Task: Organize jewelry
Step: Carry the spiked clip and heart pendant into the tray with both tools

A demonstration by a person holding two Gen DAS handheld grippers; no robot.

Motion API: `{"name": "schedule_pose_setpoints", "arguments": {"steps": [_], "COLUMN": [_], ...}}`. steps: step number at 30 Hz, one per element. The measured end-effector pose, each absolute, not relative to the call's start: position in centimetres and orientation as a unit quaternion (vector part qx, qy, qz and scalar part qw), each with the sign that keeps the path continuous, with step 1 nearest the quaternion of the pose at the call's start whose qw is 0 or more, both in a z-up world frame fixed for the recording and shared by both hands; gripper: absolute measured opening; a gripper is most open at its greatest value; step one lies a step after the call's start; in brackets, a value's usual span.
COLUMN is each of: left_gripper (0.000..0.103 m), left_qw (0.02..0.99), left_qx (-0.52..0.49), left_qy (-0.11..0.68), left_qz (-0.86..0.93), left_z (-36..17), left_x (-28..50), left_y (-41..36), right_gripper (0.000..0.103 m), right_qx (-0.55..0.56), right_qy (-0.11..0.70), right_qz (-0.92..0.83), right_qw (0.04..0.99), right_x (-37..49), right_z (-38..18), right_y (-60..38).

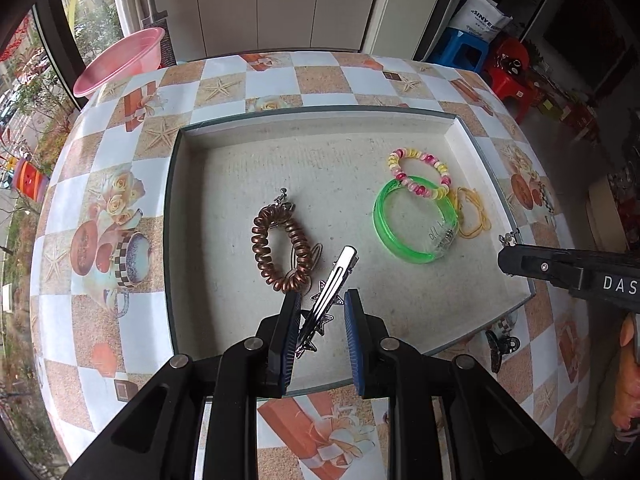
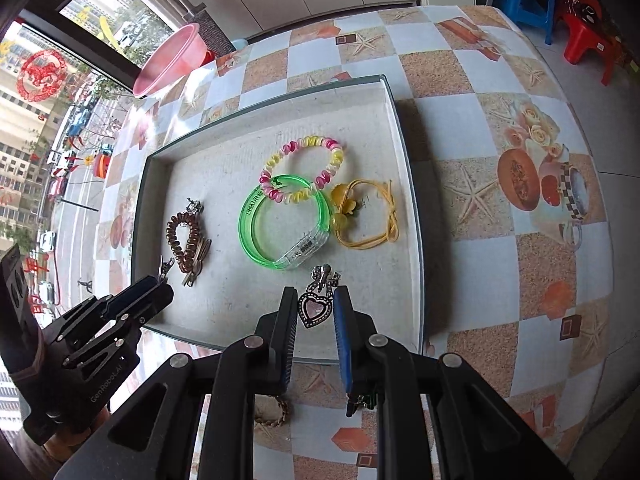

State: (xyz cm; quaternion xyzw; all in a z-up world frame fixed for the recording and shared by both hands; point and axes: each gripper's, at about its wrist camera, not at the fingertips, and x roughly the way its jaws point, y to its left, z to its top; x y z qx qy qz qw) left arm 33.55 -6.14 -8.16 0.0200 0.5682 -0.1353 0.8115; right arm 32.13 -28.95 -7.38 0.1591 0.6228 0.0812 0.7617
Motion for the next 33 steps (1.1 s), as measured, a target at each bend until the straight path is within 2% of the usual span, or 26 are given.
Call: {"name": "schedule_pose_setpoints", "arguments": {"steps": [13, 30, 31, 33], "left_gripper": [0.035, 0.036, 0.036, 0.036], "left_qw": [0.804, 0.812, 0.813, 0.814], "left_qx": [0.055, 0.08, 0.079, 0.08], "left_qy": [0.583, 0.57, 0.569, 0.568], "left_qz": [-0.105, -0.095, -0.094, -0.093], "left_z": [-11.4, -11.6, -11.5, -11.3], "left_x": [35.7, 36.0, 35.9, 35.8], "left_y": [-8.8, -9.3, -9.3, -9.2], "right_gripper": [0.02, 0.02, 0.021, 0.03], "right_qx": [0.157, 0.135, 0.136, 0.144], "right_qy": [0.646, 0.643, 0.643, 0.643], "right_qz": [0.071, 0.075, 0.075, 0.079], "right_qw": [0.744, 0.751, 0.75, 0.748], "right_x": [34.3, 35.5, 35.5, 35.4], "right_z": [-11.5, -11.9, -11.8, -11.8], "right_y": [-29.4, -28.6, -28.6, -28.7]}}
